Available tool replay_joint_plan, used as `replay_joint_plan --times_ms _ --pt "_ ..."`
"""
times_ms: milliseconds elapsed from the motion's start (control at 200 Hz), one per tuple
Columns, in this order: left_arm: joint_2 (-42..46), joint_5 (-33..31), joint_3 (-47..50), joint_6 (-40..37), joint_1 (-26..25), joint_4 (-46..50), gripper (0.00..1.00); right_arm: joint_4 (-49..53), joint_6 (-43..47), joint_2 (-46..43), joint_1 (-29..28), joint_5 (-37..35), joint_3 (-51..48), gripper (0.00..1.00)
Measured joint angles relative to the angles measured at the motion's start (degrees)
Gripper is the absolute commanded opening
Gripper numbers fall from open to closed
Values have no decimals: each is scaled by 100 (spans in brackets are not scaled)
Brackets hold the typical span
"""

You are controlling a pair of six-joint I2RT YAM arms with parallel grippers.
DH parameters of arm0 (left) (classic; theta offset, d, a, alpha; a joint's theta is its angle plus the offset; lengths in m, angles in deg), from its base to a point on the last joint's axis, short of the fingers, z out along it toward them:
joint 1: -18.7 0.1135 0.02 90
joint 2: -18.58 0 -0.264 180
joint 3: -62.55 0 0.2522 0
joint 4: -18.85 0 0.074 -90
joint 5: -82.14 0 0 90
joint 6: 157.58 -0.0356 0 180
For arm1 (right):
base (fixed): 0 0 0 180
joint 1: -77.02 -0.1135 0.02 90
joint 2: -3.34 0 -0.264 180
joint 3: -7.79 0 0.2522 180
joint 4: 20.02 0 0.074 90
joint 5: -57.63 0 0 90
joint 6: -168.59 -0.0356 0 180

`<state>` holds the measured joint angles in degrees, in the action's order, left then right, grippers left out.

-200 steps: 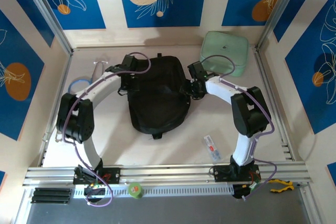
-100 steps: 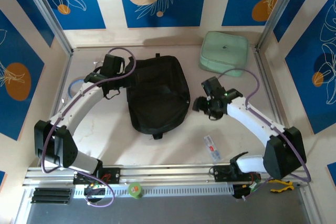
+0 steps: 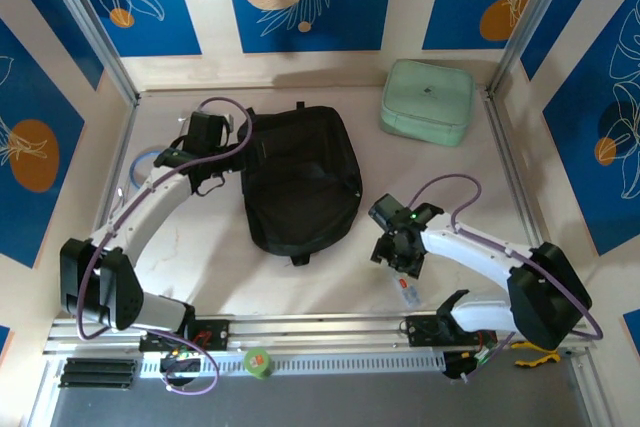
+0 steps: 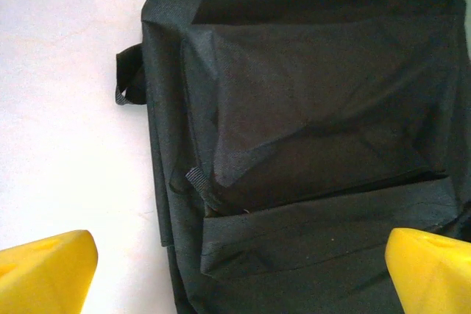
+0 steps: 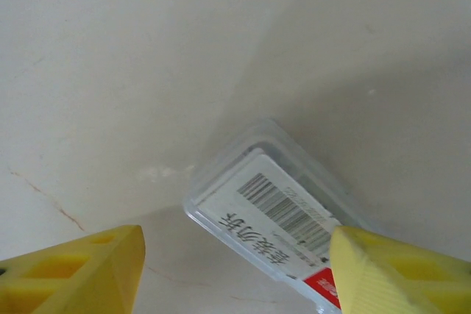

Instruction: Pack books, pencil case, and school supplies into a backpack

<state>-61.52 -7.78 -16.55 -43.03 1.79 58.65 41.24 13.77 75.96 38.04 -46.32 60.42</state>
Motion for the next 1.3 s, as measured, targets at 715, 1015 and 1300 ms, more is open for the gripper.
replay_joint_plan --times_ms 715,1015,1300 --pt "74 859 105 -66 17 -22 100 -1661 1403 1150 1910 496 798 61" --pt "-79 1108 105 -66 -63 -9 100 -1333 1847 278 1808 20 365 75" --pt "-197 1189 103 -68 -188 9 100 -925 1849 452 1467 -234 -24 71"
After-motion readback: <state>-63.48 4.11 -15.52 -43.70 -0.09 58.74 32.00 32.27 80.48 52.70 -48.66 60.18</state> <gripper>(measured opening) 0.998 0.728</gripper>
